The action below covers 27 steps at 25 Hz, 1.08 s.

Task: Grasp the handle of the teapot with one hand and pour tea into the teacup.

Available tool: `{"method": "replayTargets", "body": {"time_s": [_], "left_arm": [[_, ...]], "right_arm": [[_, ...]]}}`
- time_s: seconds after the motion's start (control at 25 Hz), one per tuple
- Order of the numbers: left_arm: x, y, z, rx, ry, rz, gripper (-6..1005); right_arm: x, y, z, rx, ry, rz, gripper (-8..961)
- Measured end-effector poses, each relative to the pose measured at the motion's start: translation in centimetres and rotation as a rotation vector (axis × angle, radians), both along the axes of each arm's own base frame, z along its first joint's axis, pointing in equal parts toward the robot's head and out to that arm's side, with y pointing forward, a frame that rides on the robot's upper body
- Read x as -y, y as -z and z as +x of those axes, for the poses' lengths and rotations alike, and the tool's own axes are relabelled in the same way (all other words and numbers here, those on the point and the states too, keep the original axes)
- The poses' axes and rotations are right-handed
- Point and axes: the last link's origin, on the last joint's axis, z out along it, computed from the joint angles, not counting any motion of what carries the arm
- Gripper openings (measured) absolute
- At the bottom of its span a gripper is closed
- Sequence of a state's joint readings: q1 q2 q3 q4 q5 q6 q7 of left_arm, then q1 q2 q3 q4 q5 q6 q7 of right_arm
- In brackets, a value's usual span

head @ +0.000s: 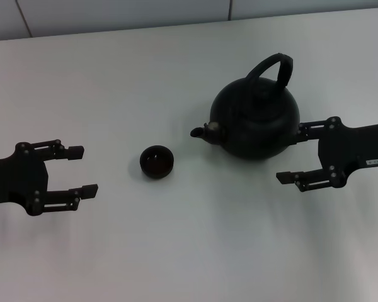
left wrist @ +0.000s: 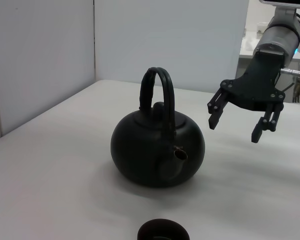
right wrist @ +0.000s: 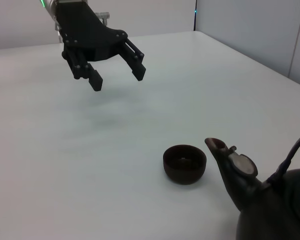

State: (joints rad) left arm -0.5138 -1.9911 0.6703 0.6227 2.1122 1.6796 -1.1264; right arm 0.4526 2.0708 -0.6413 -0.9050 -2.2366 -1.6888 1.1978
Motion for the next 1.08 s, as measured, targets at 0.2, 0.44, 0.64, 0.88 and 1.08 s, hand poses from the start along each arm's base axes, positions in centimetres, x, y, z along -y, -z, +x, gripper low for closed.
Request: {"method": "replayTargets", "body": {"time_s": [0.2,0.44,0.64,0.88,1.08], "left_arm": [[0.01,0.03,0.0,0.0,0.0,-0.001,770],[0.04,0.09,0.02,-0.001,0.001,-0.003,770],[0.04,0.09,0.02,0.0,0.001,-0.003,770],[0.04,0.13,0.05,0.002,0.001,-0.002,770],[0.04,0.13,0.06,0.002,0.001,-0.002,770]], "right_arm": [[-0.07,0.02,-0.09,0.0,-0.003,0.0,732],[-0.14,0.06,-0.16,0.0,-0.007,0.001,732],[-0.14,0.28,-0.17,-0.006,-0.004,-0.005,732],[-0.19,0.3,-0.19,-0.006,-0.004,-0.004,732],[-0.23,0.29,-0.18,-0.005,-0.004,-0.001,732]]}}
